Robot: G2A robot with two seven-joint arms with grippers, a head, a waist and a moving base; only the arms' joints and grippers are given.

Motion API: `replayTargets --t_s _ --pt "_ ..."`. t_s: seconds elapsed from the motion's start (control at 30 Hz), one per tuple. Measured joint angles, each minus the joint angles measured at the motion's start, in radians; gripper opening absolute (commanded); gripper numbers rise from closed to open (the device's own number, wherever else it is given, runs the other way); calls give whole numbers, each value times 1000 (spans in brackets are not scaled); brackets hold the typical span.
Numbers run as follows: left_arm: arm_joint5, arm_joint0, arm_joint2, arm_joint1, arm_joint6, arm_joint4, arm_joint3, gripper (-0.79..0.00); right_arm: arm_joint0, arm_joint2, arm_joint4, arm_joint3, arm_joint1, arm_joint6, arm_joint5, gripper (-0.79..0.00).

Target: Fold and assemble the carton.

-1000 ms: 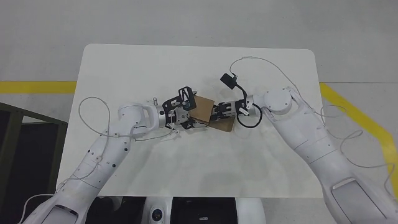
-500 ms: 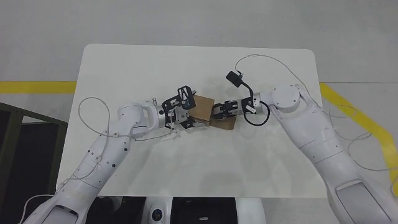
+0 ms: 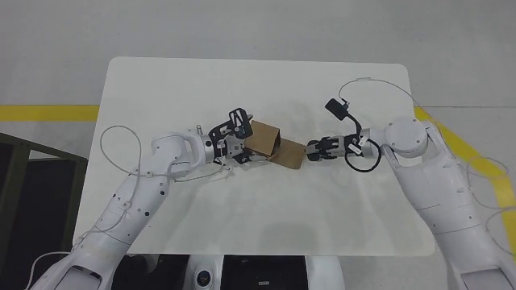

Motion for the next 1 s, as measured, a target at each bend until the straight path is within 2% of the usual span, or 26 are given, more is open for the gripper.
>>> replayTargets --t_s 0.07,0.23,0.37,0.53,1.0 --pt "2 1 -1 0 -2 1 -1 0 -31 12 -4 -28 7 4 8 -594" --pt "2 2 -2 -1 -4 2 -4 0 -63 7 -13 -51 12 -7 17 -582" --pt "4 3 -2 -1 -7 2 -4 0 -60 -10 6 -25 9 -20 -11 -570" --pt "-1 3 -2 -1 -5 3 -5 0 -32 -45 23 36 0 -39 -46 -496" --pt "-7 7 -6 -2 -1 6 -10 0 56 -147 111 166 -36 -70 -123 -496"
